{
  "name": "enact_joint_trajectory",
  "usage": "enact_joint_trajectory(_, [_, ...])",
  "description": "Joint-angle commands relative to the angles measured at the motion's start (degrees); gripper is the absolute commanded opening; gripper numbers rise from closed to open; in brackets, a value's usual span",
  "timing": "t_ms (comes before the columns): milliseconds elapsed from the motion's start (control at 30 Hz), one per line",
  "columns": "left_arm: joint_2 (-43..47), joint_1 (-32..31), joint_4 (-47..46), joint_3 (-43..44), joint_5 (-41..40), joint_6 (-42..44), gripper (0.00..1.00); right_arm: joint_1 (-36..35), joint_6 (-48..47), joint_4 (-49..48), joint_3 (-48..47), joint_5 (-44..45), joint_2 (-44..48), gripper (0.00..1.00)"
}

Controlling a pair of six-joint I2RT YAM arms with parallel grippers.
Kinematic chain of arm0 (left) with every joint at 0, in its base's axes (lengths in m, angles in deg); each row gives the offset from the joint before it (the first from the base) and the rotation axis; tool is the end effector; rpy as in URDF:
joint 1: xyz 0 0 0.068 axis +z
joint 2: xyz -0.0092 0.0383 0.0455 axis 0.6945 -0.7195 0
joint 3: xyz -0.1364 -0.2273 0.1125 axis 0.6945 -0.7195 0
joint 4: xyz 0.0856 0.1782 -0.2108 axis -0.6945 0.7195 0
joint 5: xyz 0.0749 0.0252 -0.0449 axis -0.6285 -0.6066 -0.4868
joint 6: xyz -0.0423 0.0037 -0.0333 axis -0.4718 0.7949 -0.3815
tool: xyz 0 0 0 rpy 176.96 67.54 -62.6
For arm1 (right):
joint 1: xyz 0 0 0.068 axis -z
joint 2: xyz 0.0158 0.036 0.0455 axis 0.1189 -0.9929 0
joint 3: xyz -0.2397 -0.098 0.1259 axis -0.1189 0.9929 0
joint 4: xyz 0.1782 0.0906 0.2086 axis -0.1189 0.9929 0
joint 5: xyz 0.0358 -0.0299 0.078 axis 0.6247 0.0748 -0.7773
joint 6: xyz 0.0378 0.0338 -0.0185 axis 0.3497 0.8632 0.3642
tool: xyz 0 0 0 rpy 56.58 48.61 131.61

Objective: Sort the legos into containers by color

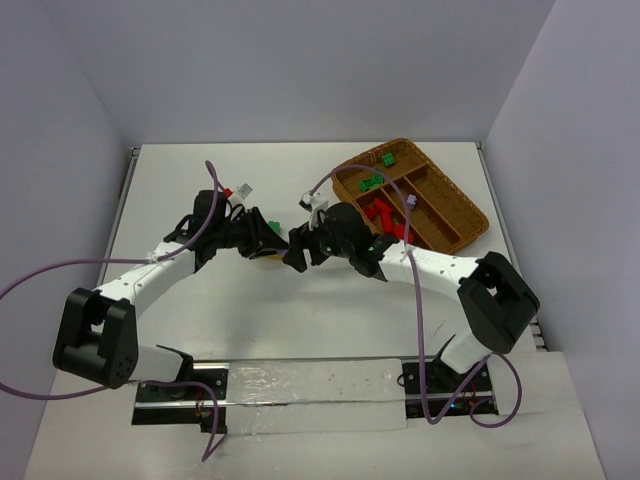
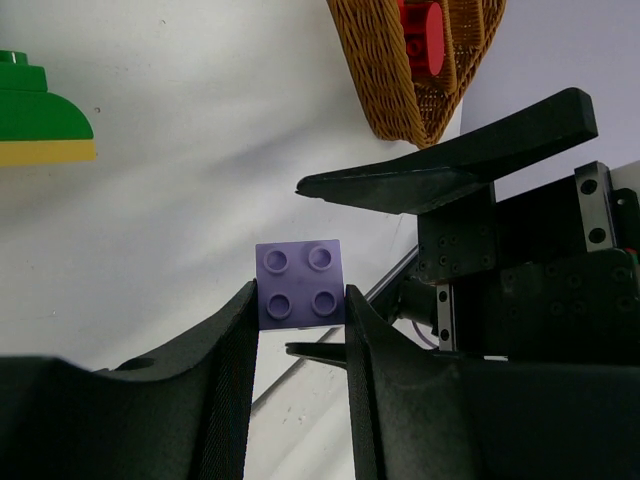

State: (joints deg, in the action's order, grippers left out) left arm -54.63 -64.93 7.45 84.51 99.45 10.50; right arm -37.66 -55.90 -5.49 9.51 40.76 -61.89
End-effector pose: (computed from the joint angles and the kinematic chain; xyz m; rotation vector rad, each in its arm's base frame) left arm 0.2821 -0.1300 0.2328 -0.1704 2.4297 -1.2833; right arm 0.2565 0.2637 0.2325 -0.7183 2.0191 0.8665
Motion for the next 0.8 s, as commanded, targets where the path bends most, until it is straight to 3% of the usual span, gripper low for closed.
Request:
enact_joint_trajectory(0, [1.5, -0.2, 0.1, 2.7, -0.6, 0.8, 0.00, -0.3, -0.8, -4.9, -2.9, 1.3, -0.5, 0.77])
enact_joint_trajectory(267, [1.7, -0.2, -0.1, 1.8, -0.8, 0.8, 0.00, -0.4, 0.5, -9.0, -1.8, -2.8, -1.2, 0.68])
enact_joint_trajectory(367, [1.9, -0.2, 0.4, 2.0, -1.0, 1.0, 0.00, -0.7, 1.8, -11.6, -1.4, -4.2, -1.3, 0.59])
enact_joint_trajectory(500, [2.0, -0.2, 0.9, 2.6, -1.0, 1.2, 0.00, -1.0, 2.4, -12.4, -1.8, -5.9, -1.9, 0.39])
enact_joint_trajectory(633, [4.2, -0.2, -0.3, 1.6, -1.5, 1.6, 0.02, -1.1, 2.6, -12.8, -0.8, -7.0, -2.0, 0.10])
enact_joint_trajectory(667, [4.7, -0.2, -0.4, 1.4, -1.8, 1.7, 0.12, -1.1, 2.5, -12.5, -0.7, -6.7, -1.9, 0.04])
enact_joint_trajectory(700, [4.7, -0.2, 0.6, 2.0, -2.3, 2.1, 0.41, -1.1, 2.2, -12.3, -0.4, -6.5, -1.8, 0.02])
enact_joint_trajectory(733, [4.6, -0.3, 2.2, 2.9, -3.1, 2.9, 0.77, -1.1, 2.0, -12.5, 0.1, -6.5, -1.5, 0.01])
enact_joint_trajectory(767, [4.6, -0.3, 3.4, 3.5, -3.9, 3.9, 0.91, -1.1, 2.2, -13.0, 0.8, -6.1, -1.1, 0.00])
